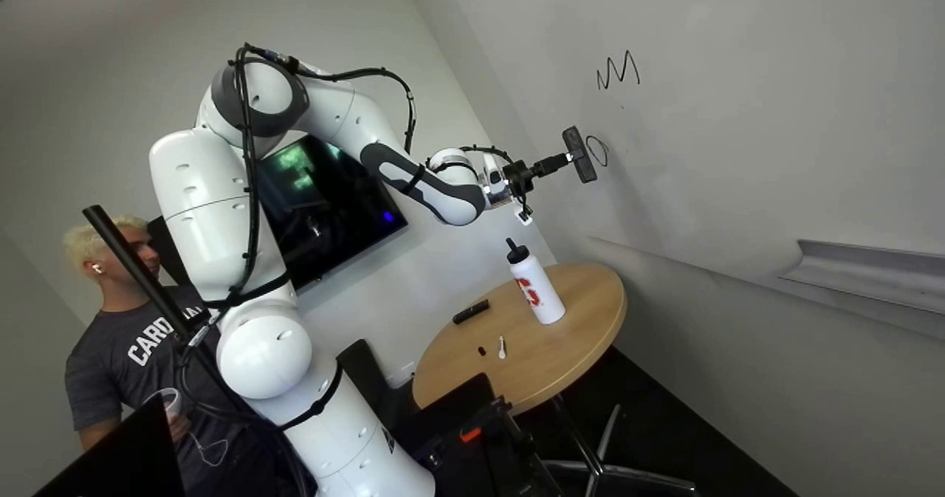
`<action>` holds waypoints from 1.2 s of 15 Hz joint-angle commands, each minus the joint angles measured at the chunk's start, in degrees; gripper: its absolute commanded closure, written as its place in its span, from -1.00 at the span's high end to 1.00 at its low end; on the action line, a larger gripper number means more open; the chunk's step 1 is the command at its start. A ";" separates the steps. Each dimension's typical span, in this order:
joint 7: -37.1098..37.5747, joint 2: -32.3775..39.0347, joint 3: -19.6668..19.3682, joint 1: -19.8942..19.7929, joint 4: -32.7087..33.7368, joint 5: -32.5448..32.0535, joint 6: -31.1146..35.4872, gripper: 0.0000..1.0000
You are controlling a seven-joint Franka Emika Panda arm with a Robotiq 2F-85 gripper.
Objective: Put the lid on the bottle and then erase the circle on the whiteboard using the duster
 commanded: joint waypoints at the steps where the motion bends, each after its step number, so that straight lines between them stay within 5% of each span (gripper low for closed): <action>1: 0.24 0.82 1.78 -1.55 0.53 -1.82 -1.48 -0.45; 9: 1.18 5.67 1.17 -3.33 4.33 -10.53 -5.55 -0.45; 18: 0.88 8.86 0.97 -5.41 8.58 -17.58 -2.58 -0.45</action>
